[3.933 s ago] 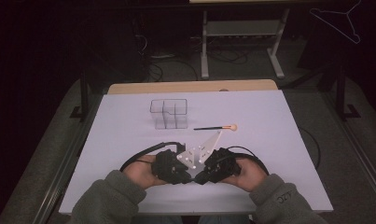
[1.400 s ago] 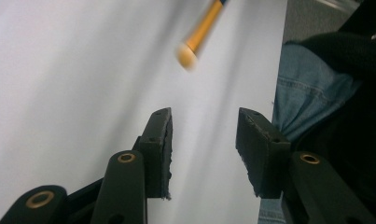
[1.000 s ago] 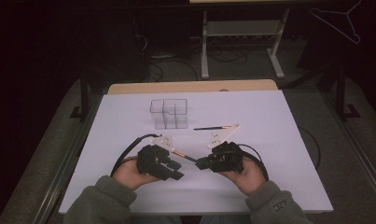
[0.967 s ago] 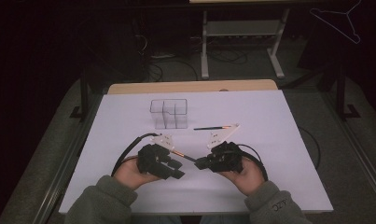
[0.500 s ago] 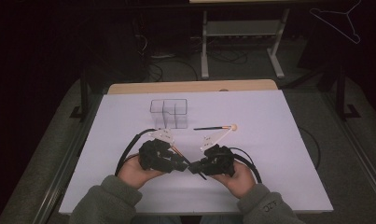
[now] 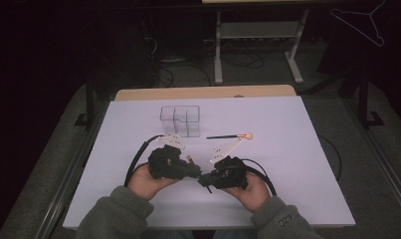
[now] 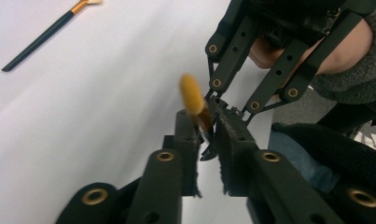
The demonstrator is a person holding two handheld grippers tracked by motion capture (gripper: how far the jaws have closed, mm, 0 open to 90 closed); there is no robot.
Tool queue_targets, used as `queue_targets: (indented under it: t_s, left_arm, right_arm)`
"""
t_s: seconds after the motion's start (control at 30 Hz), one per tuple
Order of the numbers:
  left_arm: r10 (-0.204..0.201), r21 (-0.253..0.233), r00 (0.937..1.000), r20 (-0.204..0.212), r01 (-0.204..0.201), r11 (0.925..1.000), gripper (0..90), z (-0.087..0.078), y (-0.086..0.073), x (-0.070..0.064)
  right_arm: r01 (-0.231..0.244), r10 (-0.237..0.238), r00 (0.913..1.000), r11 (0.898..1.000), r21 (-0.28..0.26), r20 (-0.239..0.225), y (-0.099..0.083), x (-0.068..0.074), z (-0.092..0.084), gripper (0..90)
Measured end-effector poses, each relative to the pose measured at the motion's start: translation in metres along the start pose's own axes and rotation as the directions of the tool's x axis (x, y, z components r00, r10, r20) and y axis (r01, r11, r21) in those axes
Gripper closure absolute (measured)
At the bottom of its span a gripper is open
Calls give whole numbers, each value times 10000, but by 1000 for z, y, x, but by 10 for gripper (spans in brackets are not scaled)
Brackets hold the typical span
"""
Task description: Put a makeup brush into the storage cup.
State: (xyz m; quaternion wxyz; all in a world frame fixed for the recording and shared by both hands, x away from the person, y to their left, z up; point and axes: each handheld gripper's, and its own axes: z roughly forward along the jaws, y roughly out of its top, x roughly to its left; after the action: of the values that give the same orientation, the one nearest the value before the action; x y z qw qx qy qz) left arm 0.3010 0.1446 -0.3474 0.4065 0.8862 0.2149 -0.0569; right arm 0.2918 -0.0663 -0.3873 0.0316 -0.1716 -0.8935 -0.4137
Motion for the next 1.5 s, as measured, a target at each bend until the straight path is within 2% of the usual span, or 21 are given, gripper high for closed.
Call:
queue_targets:
  t_s: [0.1,0.13,0.2,0.3,0.33,0.37,0.4,0.6,0.7,0.73,0.87,1.13,1.23,1.5]
  left_arm:
    - [18,-66,9998,209,-16,10000,817,0,0,1]
    - [-72,-148,9996,284,76,9999,825,1,1,0]
    - [41,-106,9995,306,-38,9999,830,1,1,0]
    - [130,-62,9994,329,-128,9999,832,0,1,0]
    - [120,-62,9994,318,-118,9999,832,-1,2,0]
    - [90,-111,9994,327,-87,9999,832,-1,2,-1]
    - [97,-124,9995,297,-94,9999,832,-2,2,-2]
    - [97,-63,9999,-80,-97,9999,832,-8,3,-2]
    - [158,1,9997,-182,-158,9999,832,-11,3,0]
    - [18,-24,9998,-211,-18,10000,832,-11,3,-1]
    - [92,51,9994,-325,-90,9999,832,-13,3,1]
    - [-59,157,9983,-578,68,9999,832,-17,4,5]
    - [-75,177,9975,-705,88,9998,832,-20,5,7]
    - [-145,187,9953,-957,164,9997,832,-27,7,12]
  right_arm:
    - [29,-29,10000,10000,-27,8,0,1,0,830]
    - [204,-204,9997,9998,-1,94,0,1,0,828]
    - [161,-161,9998,9999,-57,74,0,2,0,826]
    - [411,-410,9990,9991,-47,166,-1,2,0,820]
    - [238,-236,9995,9997,-89,196,-1,2,-1,747]
    - [238,-236,9995,9997,-89,196,-1,2,-1,747]
    - [191,-189,9996,9998,-98,214,-1,2,-2,710]
    - [126,-114,9987,9996,-238,496,-6,1,-10,635]
    - [-185,203,9980,9993,-311,599,-10,0,-16,592]
    - [-229,249,9976,9992,-315,644,-13,-1,-18,591]
    - [-464,498,9955,9980,-432,812,-22,-5,-26,569]
    - [-779,861,9871,9948,-650,1346,-39,-11,-47,511]
    - [-867,982,9816,9933,-760,1639,-45,-13,-56,485]
    - [-1177,1355,9687,9884,-959,2078,-62,-18,-73,446]
